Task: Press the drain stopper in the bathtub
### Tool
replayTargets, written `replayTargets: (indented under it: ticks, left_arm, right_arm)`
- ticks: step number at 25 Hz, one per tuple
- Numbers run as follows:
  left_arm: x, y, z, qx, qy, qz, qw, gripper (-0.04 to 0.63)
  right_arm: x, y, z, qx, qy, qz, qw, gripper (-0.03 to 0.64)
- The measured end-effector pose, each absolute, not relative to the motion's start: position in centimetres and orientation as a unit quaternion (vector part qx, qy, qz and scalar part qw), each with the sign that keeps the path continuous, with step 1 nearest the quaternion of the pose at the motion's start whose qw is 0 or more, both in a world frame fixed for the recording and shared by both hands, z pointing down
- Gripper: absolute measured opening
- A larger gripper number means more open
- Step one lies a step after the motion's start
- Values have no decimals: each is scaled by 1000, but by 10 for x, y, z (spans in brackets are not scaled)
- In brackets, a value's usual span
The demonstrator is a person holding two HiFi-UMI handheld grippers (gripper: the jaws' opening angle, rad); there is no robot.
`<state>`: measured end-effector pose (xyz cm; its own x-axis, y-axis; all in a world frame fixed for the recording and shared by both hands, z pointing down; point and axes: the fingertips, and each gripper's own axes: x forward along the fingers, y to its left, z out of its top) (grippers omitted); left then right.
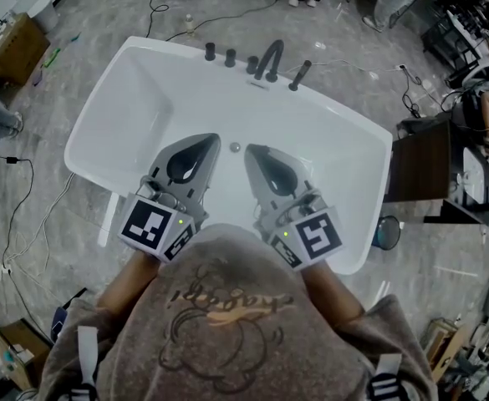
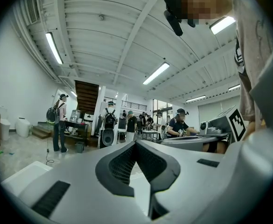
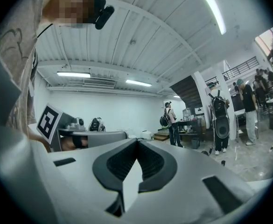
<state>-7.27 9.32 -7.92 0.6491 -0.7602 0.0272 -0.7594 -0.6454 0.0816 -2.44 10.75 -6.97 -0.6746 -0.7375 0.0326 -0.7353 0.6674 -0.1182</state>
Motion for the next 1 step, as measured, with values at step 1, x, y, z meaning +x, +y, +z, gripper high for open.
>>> replayTargets:
  ticks: [1]
  left_arm:
    - [-74, 95, -79, 907, -420, -5, 43, 8]
  right_arm:
    - [-25, 109, -70, -403, 913, -60, 9, 2]
